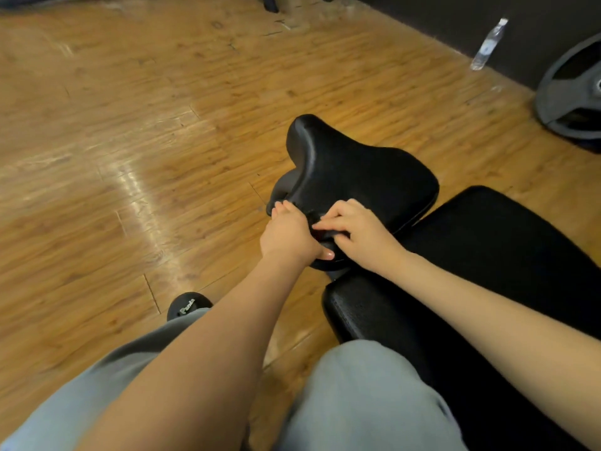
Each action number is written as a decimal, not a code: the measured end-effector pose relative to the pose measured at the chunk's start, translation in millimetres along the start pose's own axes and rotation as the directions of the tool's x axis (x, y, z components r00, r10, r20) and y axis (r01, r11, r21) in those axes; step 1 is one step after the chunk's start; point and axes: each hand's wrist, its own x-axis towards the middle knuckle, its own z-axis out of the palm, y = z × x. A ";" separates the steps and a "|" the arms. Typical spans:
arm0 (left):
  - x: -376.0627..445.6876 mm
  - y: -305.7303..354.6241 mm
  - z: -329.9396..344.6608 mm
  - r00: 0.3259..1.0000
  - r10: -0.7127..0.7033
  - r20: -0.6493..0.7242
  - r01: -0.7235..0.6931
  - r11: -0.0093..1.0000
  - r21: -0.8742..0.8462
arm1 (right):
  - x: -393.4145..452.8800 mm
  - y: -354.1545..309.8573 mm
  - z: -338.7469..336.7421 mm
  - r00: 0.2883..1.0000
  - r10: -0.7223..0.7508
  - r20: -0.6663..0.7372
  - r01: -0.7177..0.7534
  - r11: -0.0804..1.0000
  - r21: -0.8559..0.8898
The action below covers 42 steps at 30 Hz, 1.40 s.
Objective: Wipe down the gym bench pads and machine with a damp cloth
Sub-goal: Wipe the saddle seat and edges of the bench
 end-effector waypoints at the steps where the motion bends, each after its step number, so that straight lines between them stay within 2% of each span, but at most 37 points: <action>1: -0.3 0.7 -0.3 1.000 -0.001 0.013 0.001 1.000 0.003 | -5.4 7.8 -5.0 1.000 -0.022 0.013 0.022 1.000 -0.014; 2: 0.3 0.8 -0.6 1.000 0.000 0.017 0.000 1.000 0.003 | -6.4 17.8 -10.4 1.000 -0.011 -0.005 0.011 1.000 -0.029; 4: 1.0 0.6 -1.2 1.000 0.003 0.001 -0.003 1.000 -0.006 | 3.7 44.4 -22.9 0.985 0.090 -0.146 -0.099 0.993 -0.062; 6: 1.8 -0.5 -0.6 1.000 0.001 -0.019 -0.001 1.000 -0.018 | 26.1 73.8 -35.1 0.923 0.233 -0.307 -0.259 0.965 -0.046; 8: 2.8 -1.4 1.1 1.000 0.004 -0.016 -0.004 0.999 -0.036 | 55.2 89.4 -39.5 0.873 0.358 -0.330 -0.386 0.922 -0.021; 9: 3.1 -1.4 2.0 1.000 0.008 -0.014 -0.008 0.999 -0.042 | 70.0 90.8 -37.9 0.876 0.359 -0.321 -0.388 0.921 -0.027; 13: 5.6 -4.2 2.7 1.000 0.012 -0.014 -0.013 0.999 -0.042 | 127.4 69.4 -28.2 0.933 0.220 -0.284 -0.257 0.961 -0.100; 15: 5.6 -4.4 2.9 1.000 0.015 -0.023 -0.016 0.999 -0.043 | 158.4 63.5 -28.4 0.957 0.188 -0.222 -0.225 0.962 -0.156; 18: 4.9 -4.7 2.7 0.999 0.023 -0.022 -0.024 0.999 -0.029 | 200.1 56.5 -28.4 0.958 0.249 -0.142 -0.268 0.953 -0.139; 21: 5.4 -4.5 2.1 1.000 0.023 -0.012 -0.023 1.000 -0.020 | 210.0 53.9 -20.9 0.945 0.281 -0.168 -0.300 0.948 -0.103; 24: 6.4 -2.8 1.0 1.000 0.029 -0.010 -0.029 1.000 0.005 | 180.2 50.2 -18.1 0.948 0.254 -0.190 -0.266 0.963 -0.042; 28: 4.6 0.1 -2.0 1.000 0.017 0.018 -0.018 0.999 0.032 | 98.7 36.7 -11.3 0.974 0.134 -0.183 -0.132 0.991 0.027; 31: 4.3 0.3 -1.9 1.000 0.012 0.017 -0.013 1.000 0.024 | 31.2 25.1 -7.9 0.989 0.087 -0.121 -0.080 0.995 0.059; 34: 3.4 0.7 -1.5 1.000 0.010 0.025 -0.011 1.000 0.020 | -8.3 31.0 -17.1 0.999 -0.044 0.018 0.043 0.999 0.019; 36: 2.8 1.2 -1.4 1.000 0.011 0.022 -0.011 1.000 0.024 | -7.2 52.3 -28.4 0.998 -0.069 -0.014 0.068 0.997 -0.032; 38: 3.6 0.2 -1.1 1.000 0.013 0.005 -0.013 1.000 0.017 | 12.5 80.7 -40.6 0.975 0.104 -0.195 -0.115 0.992 -0.045; 39: 3.9 -0.6 -0.5 1.000 0.011 -0.002 -0.011 1.000 0.013 | 26.0 91.9 -47.9 0.918 0.273 -0.288 -0.280 0.960 0.020; 40: 4.2 -1.6 0.4 1.000 0.012 -0.007 -0.012 1.000 0.010 | 41.0 100.5 -52.8 0.828 0.447 -0.340 -0.440 0.892 0.101; 41: 4.7 -2.3 1.5 1.000 0.015 -0.011 -0.015 1.000 0.007 | 56.4 102.9 -52.3 0.744 0.562 -0.361 -0.543 0.824 0.161; 42: 5.3 -2.7 2.3 1.000 0.019 -0.013 -0.019 1.000 0.004 | 70.8 96.2 -46.6 0.711 0.596 -0.372 -0.579 0.797 0.171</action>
